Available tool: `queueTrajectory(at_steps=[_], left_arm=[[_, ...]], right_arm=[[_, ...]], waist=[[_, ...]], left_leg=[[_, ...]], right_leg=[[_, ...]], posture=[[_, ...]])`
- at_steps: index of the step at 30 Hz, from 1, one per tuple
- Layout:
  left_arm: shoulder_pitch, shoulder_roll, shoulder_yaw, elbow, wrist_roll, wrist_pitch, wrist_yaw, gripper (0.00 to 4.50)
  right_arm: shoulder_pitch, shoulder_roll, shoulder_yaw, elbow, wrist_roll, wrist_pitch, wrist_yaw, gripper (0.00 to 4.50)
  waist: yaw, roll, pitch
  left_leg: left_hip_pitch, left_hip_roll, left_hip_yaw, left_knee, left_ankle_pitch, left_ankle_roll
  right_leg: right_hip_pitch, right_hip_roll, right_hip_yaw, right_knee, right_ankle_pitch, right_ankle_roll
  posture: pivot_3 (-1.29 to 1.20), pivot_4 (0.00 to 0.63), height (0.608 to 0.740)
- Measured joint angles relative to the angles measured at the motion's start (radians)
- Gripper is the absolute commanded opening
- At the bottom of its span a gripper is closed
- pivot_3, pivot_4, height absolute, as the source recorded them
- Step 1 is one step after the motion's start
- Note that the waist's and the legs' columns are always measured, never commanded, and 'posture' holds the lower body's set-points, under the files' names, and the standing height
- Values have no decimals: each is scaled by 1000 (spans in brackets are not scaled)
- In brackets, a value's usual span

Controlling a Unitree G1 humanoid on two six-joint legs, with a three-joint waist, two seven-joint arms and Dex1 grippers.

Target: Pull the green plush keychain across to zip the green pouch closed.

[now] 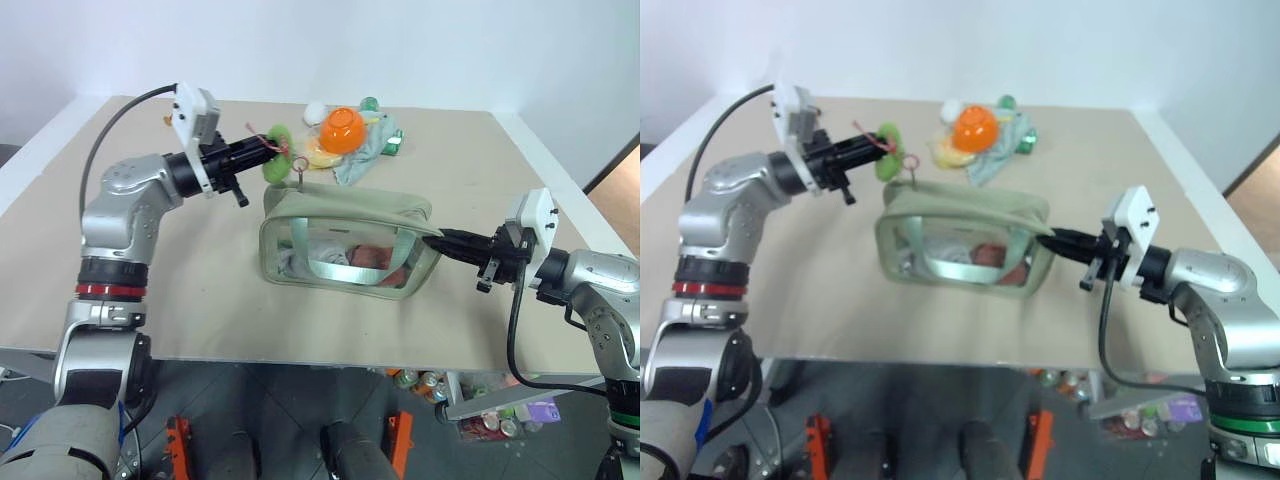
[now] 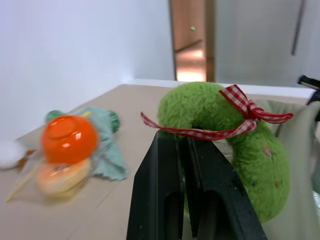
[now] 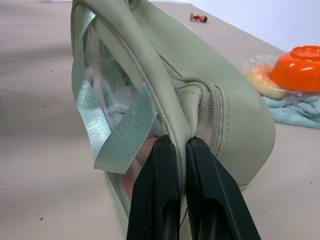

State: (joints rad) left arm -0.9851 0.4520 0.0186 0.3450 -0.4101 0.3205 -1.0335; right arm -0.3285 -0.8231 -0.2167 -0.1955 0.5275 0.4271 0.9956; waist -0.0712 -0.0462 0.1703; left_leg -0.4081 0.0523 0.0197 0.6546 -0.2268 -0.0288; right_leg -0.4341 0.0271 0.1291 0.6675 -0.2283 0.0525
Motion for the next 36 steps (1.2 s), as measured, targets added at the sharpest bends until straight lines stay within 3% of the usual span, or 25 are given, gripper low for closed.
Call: queueTrajectory(at_steps=[9, 24, 25, 32, 36], left_arm=[[-89, -85, -111, 93, 99, -95, -60, 47], [-102, -40, -187, 75, 169, -182, -242, 47], [-102, -40, -187, 75, 169, -189, -243, 743], [-103, -33, -186, 76, 175, -236, -266, 2957], [-103, -3, -185, 76, 176, -258, -286, 4445]], right_arm=[[5, 0, 0, -7, 1, 0, -12, 0], [3, 0, 4, -7, 0, 0, -14, 0], [2, 0, 4, -6, -1, -1, -14, 0], [-3, 1, 15, 4, -3, -11, -8, 0], [-5, 1, 18, 4, -3, -15, 2, 0]], waist=[[0, 0, 0], [0, 0, 0], [0, 0, 0], [-1, 0, 0], [-3, 0, 0]], left_leg=[[0, 0, 0, 0, 0, 0], [0, 0, 0, 0, 0, 0], [0, 0, 0, 0, 0, 0], [0, 0, -1, 0, 0, 0], [0, 0, 0, 0, 0, 0]], right_leg=[[0, 0, 0, 0, 0, 0], [0, 0, 0, 0, -1, 1], [0, 0, 0, 0, -1, 1], [0, 0, 0, 0, -1, 1], [0, 0, 0, 0, -1, 1]], posture=[[0, 150, 740], [0, 150, 740], [0, 150, 740], [0, 150, 740], [0, 150, 740]])
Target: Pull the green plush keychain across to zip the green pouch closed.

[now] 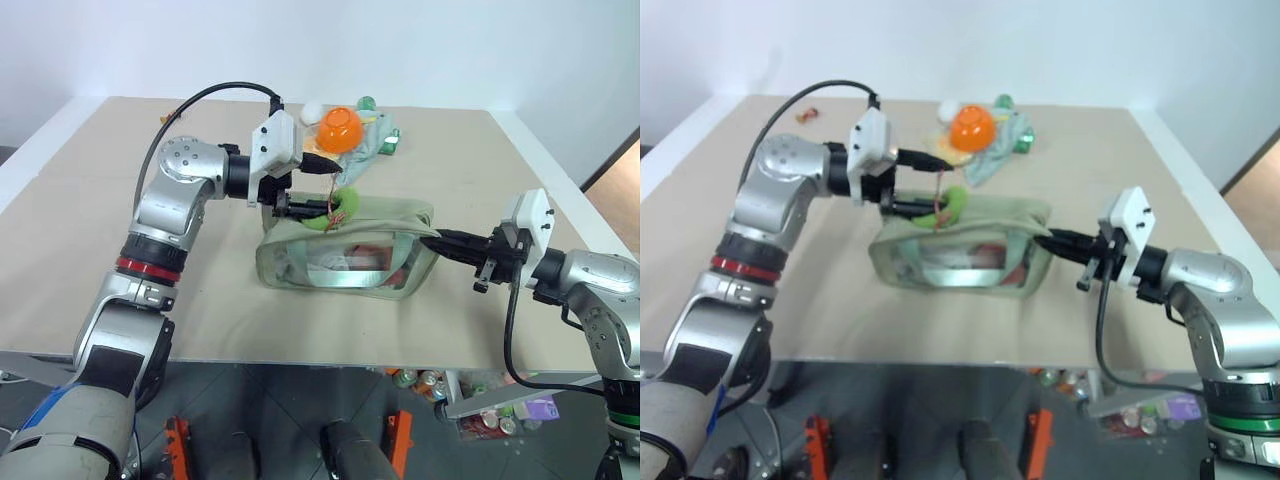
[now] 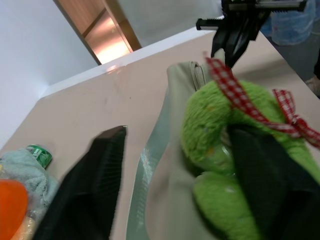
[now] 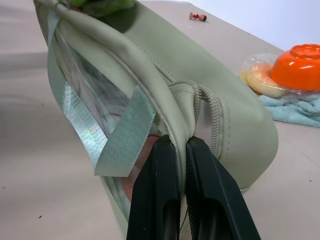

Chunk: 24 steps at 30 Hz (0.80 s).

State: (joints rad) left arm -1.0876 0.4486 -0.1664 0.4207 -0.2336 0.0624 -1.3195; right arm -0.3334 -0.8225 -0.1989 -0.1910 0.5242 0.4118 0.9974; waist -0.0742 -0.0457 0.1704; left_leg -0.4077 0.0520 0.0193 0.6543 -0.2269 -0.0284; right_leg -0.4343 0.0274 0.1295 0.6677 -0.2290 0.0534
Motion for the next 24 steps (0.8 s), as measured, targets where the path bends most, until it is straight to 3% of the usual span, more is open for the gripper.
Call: queueTrajectory(at_steps=[17, 24], left_arm=[[2, 91, 32, 8, 24, -49, 9, 4480], [81, 138, 146, -105, -94, 149, 60, 4480]], right_arm=[[-33, 1, 14, 37, -13, -16, 21, 0], [-37, 1, 15, 40, -15, -17, 26, 0]], waist=[[0, 0, 0], [-1, 0, 0]], left_leg=[[0, 0, 0, 0, 0, 1], [0, 1, -1, 0, 0, 1]], right_leg=[[0, 0, 0, 1, 0, 0], [0, 0, -1, 2, 0, 0]], posture=[[0, 150, 740], [0, 150, 740]])
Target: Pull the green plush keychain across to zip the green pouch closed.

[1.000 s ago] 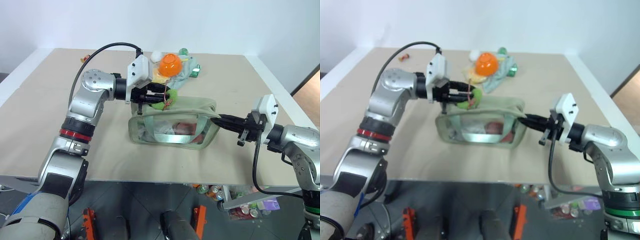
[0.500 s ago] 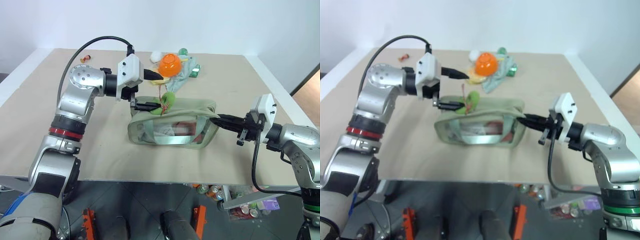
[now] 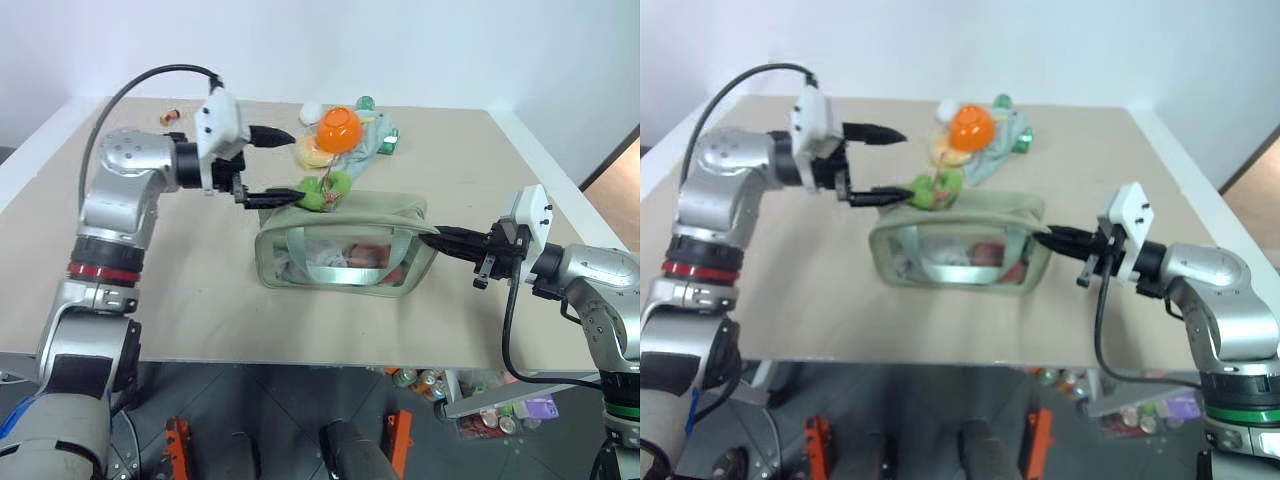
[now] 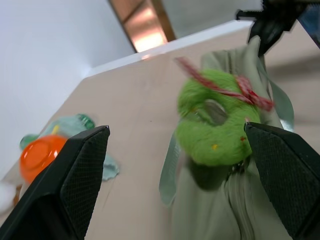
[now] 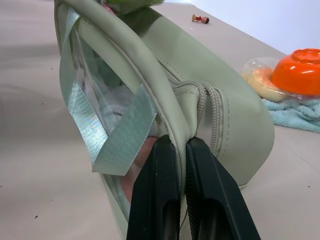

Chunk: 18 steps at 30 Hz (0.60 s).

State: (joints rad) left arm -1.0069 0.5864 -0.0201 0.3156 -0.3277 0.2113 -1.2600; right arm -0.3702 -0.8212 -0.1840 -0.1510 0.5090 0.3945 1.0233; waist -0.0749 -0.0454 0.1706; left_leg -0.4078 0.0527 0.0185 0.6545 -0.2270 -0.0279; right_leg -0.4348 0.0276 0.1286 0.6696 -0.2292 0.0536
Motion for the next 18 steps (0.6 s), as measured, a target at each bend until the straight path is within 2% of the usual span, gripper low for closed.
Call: queueTrajectory(at_steps=[3, 9, 13, 18], left_arm=[[68, 47, 60, -92, -79, 138, 22, 4480], [323, 121, 163, -309, -235, 382, 78, 4480], [445, 104, 175, -466, -292, 454, 149, 4480], [486, 66, 125, -545, -277, 448, 228, 4480]], right_arm=[[-3, 0, 3, 2, 0, 0, 4, 0], [-5, -1, 6, 12, -1, -1, 4, 0], [-4, -2, 6, 16, -1, -1, 7, 0], [-4, -2, 6, 17, -1, 0, 16, 0]], waist=[[-3, 0, 0], [-1, 0, 0], [0, 0, 0], [0, 0, 0]], left_leg=[[0, 0, 0, 0, 0, 0], [1, 0, -1, 1, 0, 0], [2, 0, -1, 1, 1, 0], [3, 0, -1, 2, 2, 0]], right_leg=[[0, 0, 0, 1, 0, 0], [0, 0, -1, 5, -2, 0], [0, 0, -1, 6, -2, -1], [1, 0, -1, 7, -1, -2]], posture=[[0, 150, 740], [0, 150, 740], [0, 150, 740], [0, 150, 740]])
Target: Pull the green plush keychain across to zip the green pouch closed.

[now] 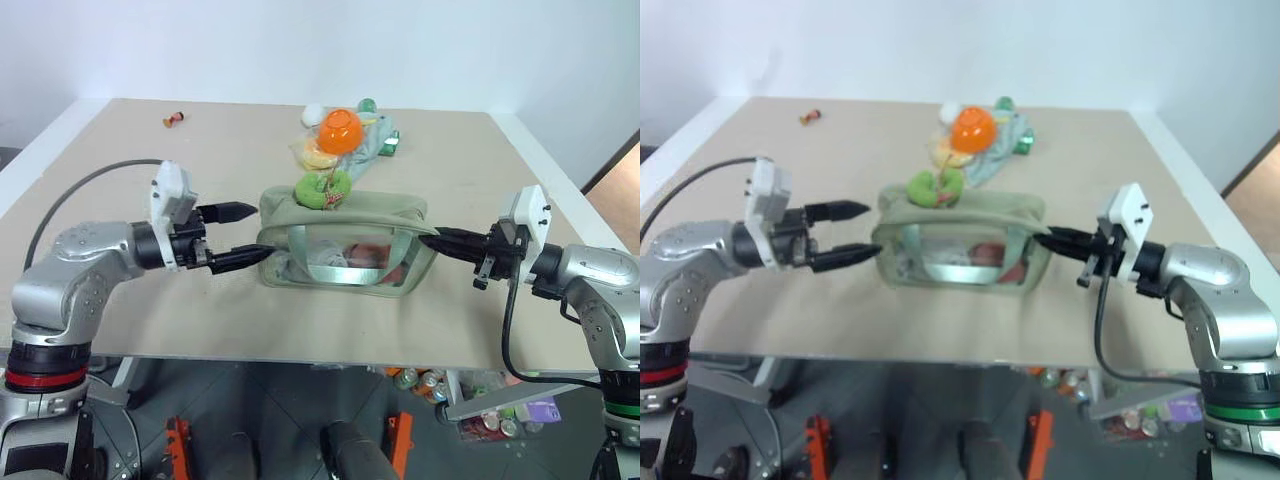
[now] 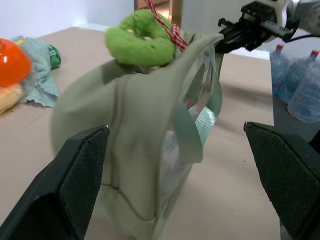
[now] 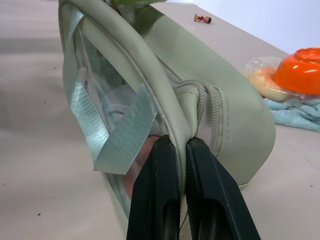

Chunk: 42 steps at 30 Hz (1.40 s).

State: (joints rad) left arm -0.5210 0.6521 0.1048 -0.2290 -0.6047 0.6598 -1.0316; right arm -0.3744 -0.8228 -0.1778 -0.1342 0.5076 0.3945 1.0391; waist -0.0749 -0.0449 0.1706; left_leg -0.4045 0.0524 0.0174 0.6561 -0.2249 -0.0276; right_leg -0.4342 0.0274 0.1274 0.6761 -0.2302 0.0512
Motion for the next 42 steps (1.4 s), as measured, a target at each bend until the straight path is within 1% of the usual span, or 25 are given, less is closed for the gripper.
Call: queueTrajectory(at_steps=[3, 5, 8, 14, 16, 17, 25, 28, 30, 31, 34, 35, 36, 38, 39, 41, 42], left_arm=[[0, -15, -50, 2, 39, -32, 28, 4480], [0, -16, -64, 13, 57, -53, 37, 3975], [-3, -24, -71, 64, 97, -108, 45, 3041], [-39, -52, -90, 135, 138, -184, 44, 893], [-44, -54, -91, 143, 141, -196, 42, 265], [-44, -54, -94, 144, 142, -203, 39, 49], [-45, -51, -98, 159, 143, -223, 23, 49], [-45, -50, -98, 156, 138, -221, 23, 49], [-44, -50, -99, 149, 137, -221, 23, 0], [-44, -50, -99, 148, 137, -221, 25, 0], [-39, -46, -98, 148, 138, -221, 33, 0], [-39, -46, -98, 148, 139, -221, 36, 0], [-39, -46, -98, 148, 140, -221, 40, 0], [-39, -46, -98, 148, 143, -222, 41, 0], [-39, -46, -99, 148, 145, -223, 41, 0], [-39, -46, -99, 148, 146, -225, 41, 0], [-38, -45, -99, 148, 147, -226, 41, 0]], right_arm=[[0, 0, 1, 0, 0, 0, 3, 0], [0, 0, 1, 0, 0, 0, 4, 0], [0, 0, 1, 0, -1, 1, 4, 0], [0, 0, 1, 0, -1, 1, -1, 0], [0, 0, 1, -1, 0, 1, -2, 0], [0, 0, 1, -1, 0, 1, -2, 0], [2, -2, 1, -3, 1, 4, -3, 0], [1, -14, -9, -6, 43, 63, -3, 0], [-4, -24, -19, -7, 78, 118, -9, 730], [-7, -36, -26, -6, 90, 146, -15, 955], [-7, -78, -67, -2, 119, 203, -14, 1969], [-11, -79, -76, -2, 130, 213, -17, 2207], [-22, -77, -87, -2, 146, 226, -23, 2652], [-43, -73, -104, -2, 159, 232, -42, 3333], [-63, -73, -109, -2, 164, 238, -50, 3764], [-110, -74, -114, -2, 185, 263, -62, 4350], [-139, -76, -115, -2, 200, 283, -68, 4350]], waist=[[0, 0, 0], [0, 0, 0], [0, 0, 0], [1, 0, 0], [0, 0, 0], [0, 0, 0], [1, 0, 0], [1, 0, 0], [1, 0, 0], [1, 0, 0], [1, 0, 0], [0, 0, 0], [-1, 0, 0], [-1, 0, 0], [-1, 0, 0], [-2, 0, 0], [-2, 0, 0]], left_leg=[[0, 0, 0, 0, 1, 0], [0, 0, 0, 0, 1, 0], [0, 0, 0, 0, 1, 0], [-1, -1, 0, 0, 1, 0], [-1, 0, 0, 0, 1, 0], [-1, 0, 0, 0, 1, 0], [-1, 0, 0, 0, 1, 0], [-1, 0, 0, 0, 1, 0], [-1, -1, 0, 0, 1, 0], [-1, -1, 0, 0, 1, 0], [-1, 0, 0, -1, 1, 0], [-1, 0, 0, -1, 1, 0], [-1, 0, 0, -1, 1, 0], [-1, 0, 0, -1, 1, 0], [-1, 0, 0, -1, 1, 0], [-1, 0, 0, -1, 1, 0], [0, 0, 0, -1, 1, 0]], right_leg=[[0, 0, 0, 0, 0, 0], [0, 0, 0, 0, 0, 0], [0, 0, 0, 0, 0, 0], [0, 0, 0, 0, 0, 0], [0, 0, 0, 0, 0, 0], [0, 0, 0, 0, 0, 0], [0, 0, 0, 0, 0, 0], [0, 0, 0, 0, 0, 0], [0, 0, 0, 0, 0, 0], [0, 0, 0, 0, 0, 0], [-1, 0, 0, 0, 0, 0], [0, 0, 0, 0, 0, 0], [-1, 0, 1, 0, 0, 0], [-1, 0, 0, 0, 0, 0], [-1, 0, 1, 0, 0, 0], [-1, 0, 1, 0, 0, -1], [-1, 0, 1, 0, 0, -1]], posture=[[0, 150, 740], [0, 150, 740], [0, 150, 740], [0, 150, 740], [0, 150, 740], [0, 150, 740], [0, 150, 740], [0, 150, 740], [0, 150, 740], [0, 150, 740], [0, 150, 740], [0, 150, 740], [0, 150, 740], [0, 150, 740], [0, 150, 740], [0, 150, 740], [0, 150, 740]])
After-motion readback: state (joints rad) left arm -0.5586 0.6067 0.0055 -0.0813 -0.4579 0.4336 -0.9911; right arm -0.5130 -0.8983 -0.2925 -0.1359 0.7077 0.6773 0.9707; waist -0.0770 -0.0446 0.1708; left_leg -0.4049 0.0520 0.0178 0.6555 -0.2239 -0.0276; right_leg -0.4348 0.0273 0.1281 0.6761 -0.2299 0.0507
